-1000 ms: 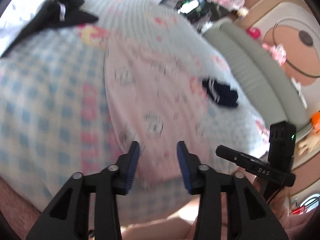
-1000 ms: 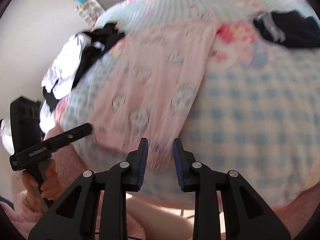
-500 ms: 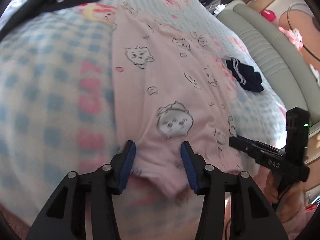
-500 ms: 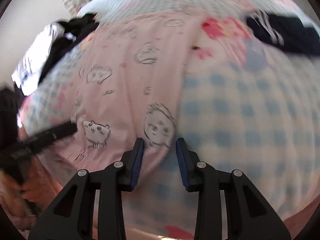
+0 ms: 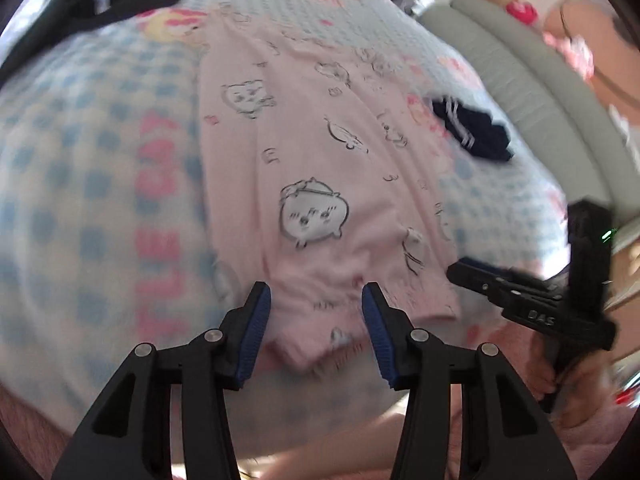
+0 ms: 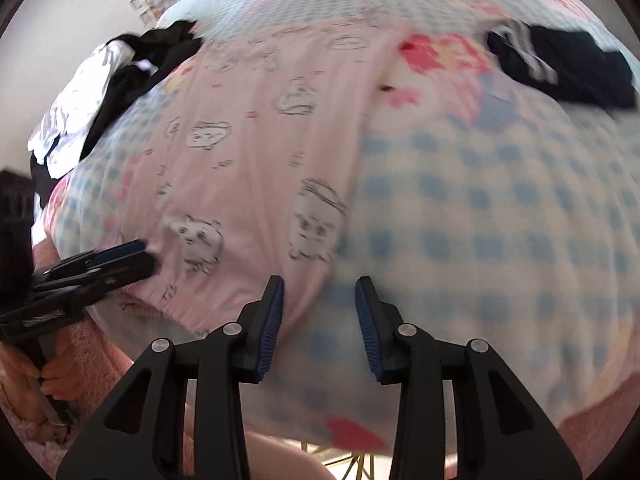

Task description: Fold clothes

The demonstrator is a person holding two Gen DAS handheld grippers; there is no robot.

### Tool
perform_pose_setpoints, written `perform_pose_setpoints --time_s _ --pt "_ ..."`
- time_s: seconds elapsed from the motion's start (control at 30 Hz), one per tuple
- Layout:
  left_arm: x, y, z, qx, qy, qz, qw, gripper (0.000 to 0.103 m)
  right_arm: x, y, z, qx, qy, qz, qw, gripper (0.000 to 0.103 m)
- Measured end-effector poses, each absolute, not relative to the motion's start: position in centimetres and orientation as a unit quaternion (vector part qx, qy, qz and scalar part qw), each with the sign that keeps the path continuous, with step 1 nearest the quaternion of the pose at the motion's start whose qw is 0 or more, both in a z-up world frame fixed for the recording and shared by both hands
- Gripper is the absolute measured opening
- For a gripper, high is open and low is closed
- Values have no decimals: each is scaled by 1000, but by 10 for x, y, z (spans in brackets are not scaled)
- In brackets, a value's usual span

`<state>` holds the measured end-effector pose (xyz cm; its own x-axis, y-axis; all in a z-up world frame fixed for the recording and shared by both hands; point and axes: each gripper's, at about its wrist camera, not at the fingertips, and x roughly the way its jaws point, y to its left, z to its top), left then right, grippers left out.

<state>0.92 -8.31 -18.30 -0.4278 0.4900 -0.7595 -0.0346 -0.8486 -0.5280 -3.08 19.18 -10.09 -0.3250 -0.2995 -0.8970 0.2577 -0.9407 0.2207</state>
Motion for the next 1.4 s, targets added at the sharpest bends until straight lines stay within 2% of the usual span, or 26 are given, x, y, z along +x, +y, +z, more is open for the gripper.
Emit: perform_pose_setpoints --time_s 0.1,0.23,0.43,0.6,0.73,0.83,0.9,1.03,1.23,1.3,1.4 --pt "16 -104 -180 -484 -288 810 165 50 -22 199 -88 542 -39 -823 167 40" --pt "17 -120 -177 -453 -343 808 153 50 -14 187 -80 528 -42 -820 217 47" --pt "13 -127 -206 -488 -369 782 116 50 -7 169 -100 564 -6 -798 210 48" --pt "11 -120 -209 -473 -421 744 213 48 -4 170 -98 567 -10 -792 224 48" --pt "9 -111 -208 -474 -399 758 203 48 -4 168 -109 575 -17 -786 227 49" --pt "15 -119 -202 -459 -402 767 199 48 -8 175 -113 581 -30 -783 221 45" --pt "23 -119 -186 -426 -377 800 190 41 -7 180 -107 573 -26 -791 213 45" --pt "28 -114 -163 -376 -343 835 209 39 -7 186 -95 548 -20 -810 207 45" --pt "20 -113 -195 -467 -348 796 165 39 -16 204 -90 542 -38 -816 200 46" --pt "31 -120 -194 -456 -366 796 156 40 -13 204 -81 534 -43 -815 221 46" --pt "36 -118 -194 -460 -349 806 131 40 -9 187 -80 533 -33 -809 246 50"
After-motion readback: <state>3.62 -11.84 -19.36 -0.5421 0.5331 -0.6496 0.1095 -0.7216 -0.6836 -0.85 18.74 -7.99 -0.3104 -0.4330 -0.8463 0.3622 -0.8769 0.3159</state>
